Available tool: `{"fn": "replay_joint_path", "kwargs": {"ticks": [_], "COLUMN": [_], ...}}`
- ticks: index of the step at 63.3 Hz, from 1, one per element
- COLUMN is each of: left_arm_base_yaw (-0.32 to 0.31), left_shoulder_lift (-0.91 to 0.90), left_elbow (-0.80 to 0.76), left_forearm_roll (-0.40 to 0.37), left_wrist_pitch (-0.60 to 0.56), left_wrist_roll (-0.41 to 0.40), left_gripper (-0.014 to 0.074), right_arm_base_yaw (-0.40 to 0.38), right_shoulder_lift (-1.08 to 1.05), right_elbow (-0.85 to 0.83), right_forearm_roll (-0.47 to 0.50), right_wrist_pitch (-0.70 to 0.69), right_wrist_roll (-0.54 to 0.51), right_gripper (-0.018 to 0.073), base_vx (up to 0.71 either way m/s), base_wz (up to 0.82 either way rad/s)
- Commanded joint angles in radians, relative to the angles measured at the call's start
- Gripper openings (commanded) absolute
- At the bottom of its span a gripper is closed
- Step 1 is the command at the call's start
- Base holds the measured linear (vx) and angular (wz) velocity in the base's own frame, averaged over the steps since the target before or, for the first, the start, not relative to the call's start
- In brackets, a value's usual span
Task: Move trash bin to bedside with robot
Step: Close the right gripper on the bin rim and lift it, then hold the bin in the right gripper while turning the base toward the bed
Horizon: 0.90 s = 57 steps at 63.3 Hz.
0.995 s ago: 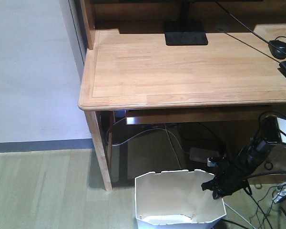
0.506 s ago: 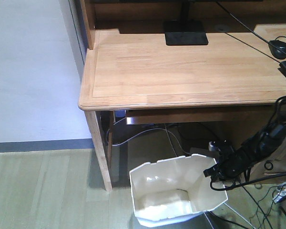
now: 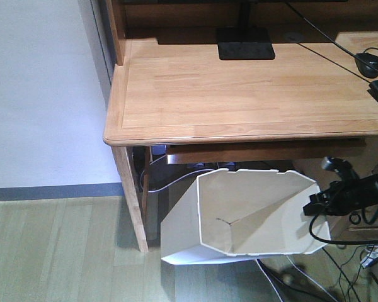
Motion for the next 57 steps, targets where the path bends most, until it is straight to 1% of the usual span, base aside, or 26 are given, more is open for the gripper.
{"fn": "replay_joint_path", "kwargs": {"ticks": [1, 10, 15, 57], "left_arm_base_yaw": [-0.003, -0.003, -0.003, -0.003], "left_shoulder_lift": [-0.006, -0.006, -0.006, -0.005], "left_elbow": [-0.024, -0.024, -0.024, -0.024], "left_forearm_roll": [-0.002, -0.002, -0.002, -0.002], "left_wrist_pitch": [-0.072, -0.072, -0.072, -0.072], "left_wrist_roll": [-0.004, -0.004, -0.004, -0.004], "left_gripper": [-0.0006, -0.0006, -0.0006, -0.0006], "right_arm_base_yaw": [-0.039, -0.062, -0.061, -0.061], "right_shoulder_lift": [-0.093, -0.096, -0.096, -0.096], "right_elbow": [-0.007, -0.007, -0.007, -0.007], "right_forearm_roll": [0.062, 0.061, 0.060, 0.063], "right_wrist_pitch": [0.307, 0.347, 0.360, 0.356], "right_wrist_roll": [-0.002, -0.003, -0.003, -0.010], "right_gripper": [-0.0005, -0.0005, -0.0005, -0.0005], "base_vx": [0.00, 0.00, 0.00, 0.00], "base_wz": [0.00, 0.00, 0.00, 0.00]}}
